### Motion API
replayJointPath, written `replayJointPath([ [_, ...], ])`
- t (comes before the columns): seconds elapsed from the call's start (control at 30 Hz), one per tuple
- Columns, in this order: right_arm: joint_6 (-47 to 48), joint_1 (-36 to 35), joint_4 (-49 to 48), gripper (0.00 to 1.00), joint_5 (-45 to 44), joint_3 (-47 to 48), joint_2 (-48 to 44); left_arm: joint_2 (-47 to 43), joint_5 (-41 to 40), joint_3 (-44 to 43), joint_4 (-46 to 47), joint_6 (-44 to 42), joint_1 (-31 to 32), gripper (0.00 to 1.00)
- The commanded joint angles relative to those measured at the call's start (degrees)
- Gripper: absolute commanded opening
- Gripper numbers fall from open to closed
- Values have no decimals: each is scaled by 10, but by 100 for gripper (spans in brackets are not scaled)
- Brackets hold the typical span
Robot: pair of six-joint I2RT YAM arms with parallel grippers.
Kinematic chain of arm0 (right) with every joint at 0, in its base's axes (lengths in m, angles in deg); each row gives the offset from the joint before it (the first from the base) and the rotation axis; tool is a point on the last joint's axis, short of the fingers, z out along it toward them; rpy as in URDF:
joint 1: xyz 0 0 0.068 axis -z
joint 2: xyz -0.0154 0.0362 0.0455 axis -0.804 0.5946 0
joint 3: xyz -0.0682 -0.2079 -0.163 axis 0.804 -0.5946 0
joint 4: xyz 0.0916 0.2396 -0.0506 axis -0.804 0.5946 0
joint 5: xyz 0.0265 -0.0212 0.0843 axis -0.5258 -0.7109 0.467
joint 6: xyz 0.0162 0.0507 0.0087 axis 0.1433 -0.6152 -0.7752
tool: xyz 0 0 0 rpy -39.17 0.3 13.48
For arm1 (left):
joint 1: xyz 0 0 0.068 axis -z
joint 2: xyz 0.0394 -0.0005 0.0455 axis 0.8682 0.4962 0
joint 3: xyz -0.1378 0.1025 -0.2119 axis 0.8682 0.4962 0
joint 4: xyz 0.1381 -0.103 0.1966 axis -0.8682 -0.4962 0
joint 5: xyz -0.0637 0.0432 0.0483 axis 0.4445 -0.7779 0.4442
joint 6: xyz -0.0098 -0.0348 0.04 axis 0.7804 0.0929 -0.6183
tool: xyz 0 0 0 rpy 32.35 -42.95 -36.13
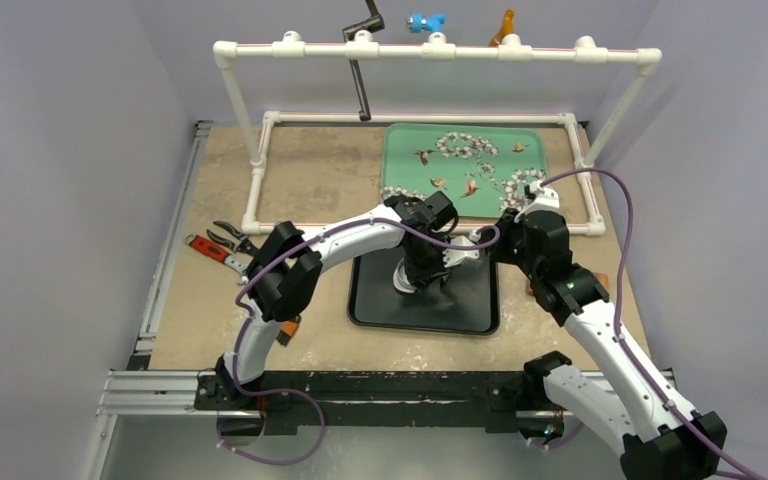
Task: Roll out the dumpling wrappers from the dough
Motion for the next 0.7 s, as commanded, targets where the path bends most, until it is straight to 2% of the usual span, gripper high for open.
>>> replayJointPath([
  [0.0, -17, 0, -8, 0, 47, 10, -23, 5, 4, 4, 43, 3, 1, 18],
  [0.3, -19, 3, -11, 0, 50, 3, -28, 3, -16, 28, 67, 6, 8, 17],
  [0.67, -14, 4, 11, 0, 23, 14, -38, -29, -116, 66, 112, 32, 24, 19],
])
